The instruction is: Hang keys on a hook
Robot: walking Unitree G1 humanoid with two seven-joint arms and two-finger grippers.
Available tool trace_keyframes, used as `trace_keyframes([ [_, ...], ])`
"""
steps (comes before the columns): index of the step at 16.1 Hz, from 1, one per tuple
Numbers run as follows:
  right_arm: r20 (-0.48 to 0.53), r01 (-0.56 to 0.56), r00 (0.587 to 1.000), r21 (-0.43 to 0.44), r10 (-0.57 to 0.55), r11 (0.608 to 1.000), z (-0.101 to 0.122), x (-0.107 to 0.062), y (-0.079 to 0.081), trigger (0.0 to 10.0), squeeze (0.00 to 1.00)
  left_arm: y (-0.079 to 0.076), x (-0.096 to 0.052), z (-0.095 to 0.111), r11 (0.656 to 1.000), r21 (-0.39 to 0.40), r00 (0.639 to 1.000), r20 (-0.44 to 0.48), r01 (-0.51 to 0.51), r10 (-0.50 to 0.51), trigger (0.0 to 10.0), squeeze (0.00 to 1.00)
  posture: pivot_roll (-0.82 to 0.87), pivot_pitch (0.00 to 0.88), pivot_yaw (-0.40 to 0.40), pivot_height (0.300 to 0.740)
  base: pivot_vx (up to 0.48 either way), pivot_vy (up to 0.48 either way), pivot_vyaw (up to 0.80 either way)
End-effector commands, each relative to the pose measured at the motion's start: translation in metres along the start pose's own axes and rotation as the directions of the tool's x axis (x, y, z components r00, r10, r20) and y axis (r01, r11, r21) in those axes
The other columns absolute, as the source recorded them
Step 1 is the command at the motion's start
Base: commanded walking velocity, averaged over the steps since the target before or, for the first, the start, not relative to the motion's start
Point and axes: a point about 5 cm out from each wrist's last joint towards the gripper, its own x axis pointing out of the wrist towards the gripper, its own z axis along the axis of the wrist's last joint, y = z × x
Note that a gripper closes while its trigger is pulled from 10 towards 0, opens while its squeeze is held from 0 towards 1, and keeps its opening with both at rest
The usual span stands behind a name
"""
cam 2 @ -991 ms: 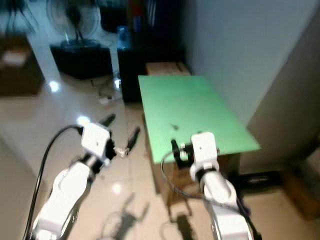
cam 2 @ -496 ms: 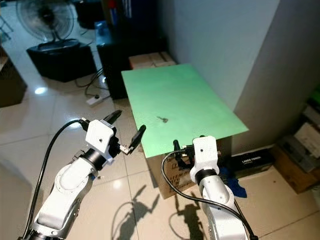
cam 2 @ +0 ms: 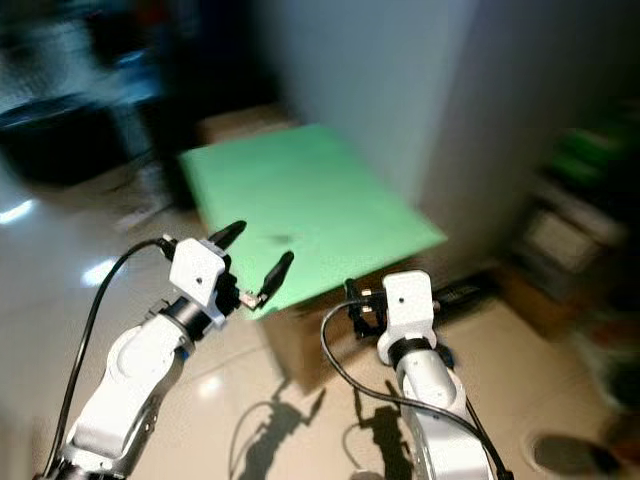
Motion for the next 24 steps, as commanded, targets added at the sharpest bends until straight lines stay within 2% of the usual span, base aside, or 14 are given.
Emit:
trace_keyframes([
  [1,0.009,0.011,1.0,-0.011,-0.011,1.0,0.0018,0.002,-0.0017,10.0,0.0,0.0026,-0.0004,0.0029,1.0,0.009,1.0,0.01,-0.007,0.007,10.0,0.0,-0.08,0.0,0.054,0.74,0.375,0.0,0.0],
  [21,-0.003,-0.005,1.0,-0.035,0.005,0.999,-0.0026,0.0029,-0.0017,10.0,0.0,0.007,0.0019,0.002,0.999,0.019,1.0,0.0,-0.025,0.025,10.0,0.0,-0.07,0.0,0.055,0.74,0.39,0.0,0.0],
  [24,0.015,-0.006,1.0,0.052,0.005,0.999,0.0005,0.0019,-0.0004,10.0,0.0,0.0072,0.0017,0.0018,1.0,0.016,1.0,0.001,-0.021,0.02,10.0,0.0,-0.07,0.0,0.061,0.74,0.399,0.0,-0.44],
])
